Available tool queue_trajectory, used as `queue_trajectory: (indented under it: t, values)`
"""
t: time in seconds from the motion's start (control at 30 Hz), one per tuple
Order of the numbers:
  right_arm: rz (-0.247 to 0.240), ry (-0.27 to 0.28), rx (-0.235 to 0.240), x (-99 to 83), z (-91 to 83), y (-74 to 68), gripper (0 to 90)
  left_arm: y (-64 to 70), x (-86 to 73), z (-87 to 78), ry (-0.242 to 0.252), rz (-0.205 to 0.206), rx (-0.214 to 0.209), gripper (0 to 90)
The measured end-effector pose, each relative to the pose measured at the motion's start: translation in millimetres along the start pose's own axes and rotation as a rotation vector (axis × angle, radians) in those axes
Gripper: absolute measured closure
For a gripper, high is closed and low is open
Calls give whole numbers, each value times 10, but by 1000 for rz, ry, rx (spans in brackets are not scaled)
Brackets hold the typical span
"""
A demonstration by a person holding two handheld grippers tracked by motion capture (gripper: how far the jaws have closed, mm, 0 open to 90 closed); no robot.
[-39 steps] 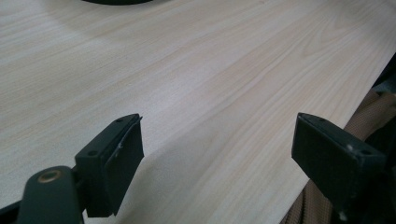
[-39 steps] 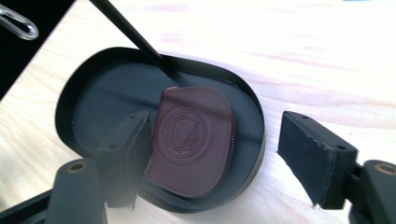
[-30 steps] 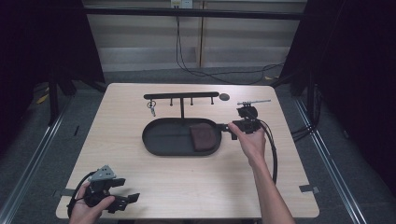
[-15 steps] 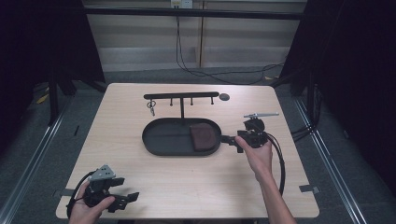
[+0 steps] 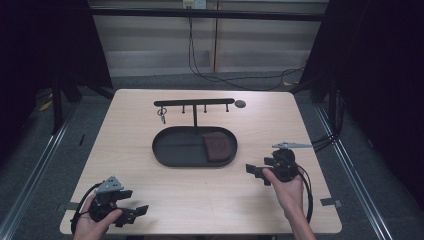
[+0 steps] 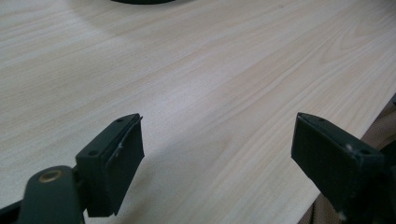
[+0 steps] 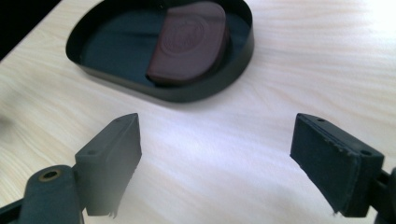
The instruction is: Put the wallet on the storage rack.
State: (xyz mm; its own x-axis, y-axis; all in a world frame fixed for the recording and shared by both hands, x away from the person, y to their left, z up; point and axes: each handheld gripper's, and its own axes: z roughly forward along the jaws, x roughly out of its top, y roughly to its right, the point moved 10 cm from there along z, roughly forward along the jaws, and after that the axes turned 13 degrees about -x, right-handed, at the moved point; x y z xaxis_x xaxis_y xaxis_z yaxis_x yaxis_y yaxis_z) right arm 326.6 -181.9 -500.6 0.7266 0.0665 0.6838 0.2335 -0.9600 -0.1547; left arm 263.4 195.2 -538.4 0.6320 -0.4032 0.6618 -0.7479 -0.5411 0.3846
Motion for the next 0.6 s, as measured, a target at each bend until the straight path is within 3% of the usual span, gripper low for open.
queue_trajectory:
  t: [0.43,0.57,0.6]
  values:
    - [-5,22,-42,-474,-216,157,164,-1,-1,-2,5,-12,1,176]
    - [-10,-6,-92,-636,-186,305,158,8,2,2,1,-3,-2,177]
    - [-44,-41,-144,-703,-114,416,164,10,0,2,-2,-4,-3,178]
